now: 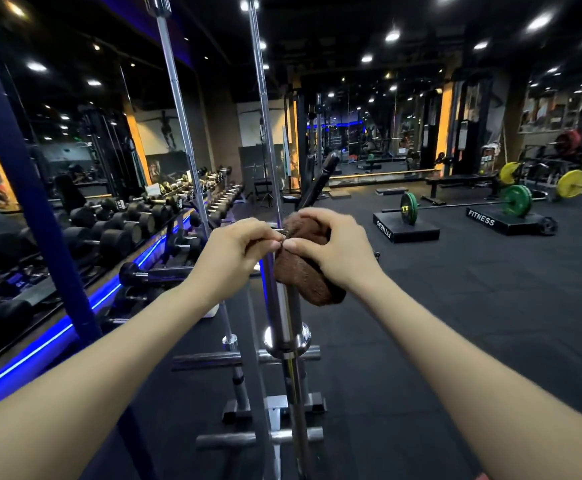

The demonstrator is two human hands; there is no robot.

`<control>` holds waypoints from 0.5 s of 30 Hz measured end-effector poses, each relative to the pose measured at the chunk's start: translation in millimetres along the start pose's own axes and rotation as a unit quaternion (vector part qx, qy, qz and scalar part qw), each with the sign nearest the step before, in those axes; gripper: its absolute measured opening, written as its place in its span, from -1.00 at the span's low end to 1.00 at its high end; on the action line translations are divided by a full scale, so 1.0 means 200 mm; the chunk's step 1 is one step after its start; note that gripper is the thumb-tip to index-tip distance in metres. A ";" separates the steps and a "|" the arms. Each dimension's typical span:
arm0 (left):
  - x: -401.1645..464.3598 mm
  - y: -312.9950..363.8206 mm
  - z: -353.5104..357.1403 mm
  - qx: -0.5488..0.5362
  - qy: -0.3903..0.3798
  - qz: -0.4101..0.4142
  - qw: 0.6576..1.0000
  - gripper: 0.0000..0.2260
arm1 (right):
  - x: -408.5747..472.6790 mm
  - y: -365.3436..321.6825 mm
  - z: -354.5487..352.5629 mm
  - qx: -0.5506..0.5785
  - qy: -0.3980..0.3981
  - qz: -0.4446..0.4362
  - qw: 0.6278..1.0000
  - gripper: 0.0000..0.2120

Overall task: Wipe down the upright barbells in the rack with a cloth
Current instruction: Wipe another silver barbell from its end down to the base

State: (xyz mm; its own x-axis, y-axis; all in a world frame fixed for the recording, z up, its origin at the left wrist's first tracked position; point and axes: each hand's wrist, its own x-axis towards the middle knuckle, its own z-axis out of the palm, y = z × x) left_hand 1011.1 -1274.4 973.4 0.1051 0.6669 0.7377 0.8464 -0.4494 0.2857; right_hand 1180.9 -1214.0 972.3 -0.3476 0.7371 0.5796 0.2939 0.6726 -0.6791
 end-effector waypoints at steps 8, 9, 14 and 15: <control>0.01 -0.01 0.03 -0.007 0.013 -0.003 1.000 -0.91 | -0.18 0.30 0.15 -0.002 -0.092 0.118 0.989 -0.51; 0.01 -0.01 0.03 -0.007 0.010 -0.002 1.000 -0.91 | -0.16 0.28 0.13 -0.002 -0.087 0.105 0.991 -0.51; -0.02 -0.03 0.03 -0.020 0.015 -0.003 1.000 -0.82 | 0.00 0.09 0.01 0.015 -0.029 0.016 0.999 -0.50; -0.02 -0.03 0.03 -0.022 0.015 -0.005 1.000 -0.81 | 0.01 0.09 0.02 0.026 -0.035 0.015 0.999 -0.51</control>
State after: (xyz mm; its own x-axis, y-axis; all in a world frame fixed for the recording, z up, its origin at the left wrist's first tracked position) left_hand 1008.8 -1269.8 964.5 0.0807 0.6527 0.7533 0.8230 -0.4700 0.3190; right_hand 1182.6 -1200.6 958.6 -0.4005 0.7498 0.5268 0.2590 0.6441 -0.7198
